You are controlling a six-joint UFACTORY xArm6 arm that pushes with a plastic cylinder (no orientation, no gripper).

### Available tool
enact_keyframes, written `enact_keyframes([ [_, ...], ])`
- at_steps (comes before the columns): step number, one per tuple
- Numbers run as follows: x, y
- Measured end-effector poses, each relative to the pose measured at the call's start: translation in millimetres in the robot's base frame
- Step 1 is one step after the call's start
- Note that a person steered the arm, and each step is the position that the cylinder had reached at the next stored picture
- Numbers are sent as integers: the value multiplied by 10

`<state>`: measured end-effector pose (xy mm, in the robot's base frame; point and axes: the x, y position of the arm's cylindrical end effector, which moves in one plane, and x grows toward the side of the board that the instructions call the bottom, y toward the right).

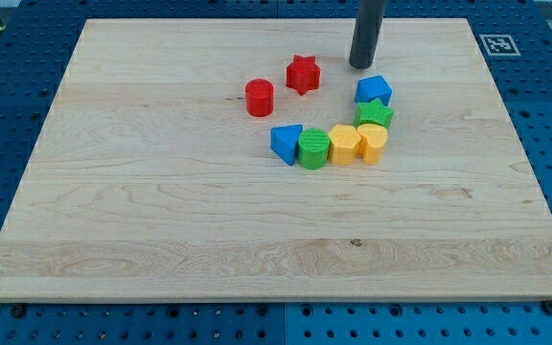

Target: Slide the yellow heart towards the bottom right of the board

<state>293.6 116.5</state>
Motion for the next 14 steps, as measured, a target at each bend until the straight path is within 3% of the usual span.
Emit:
enact_keyframes([
  [5, 343, -376],
  [6, 719, -381],
  [10, 1599, 6],
  [14, 2466, 38],
])
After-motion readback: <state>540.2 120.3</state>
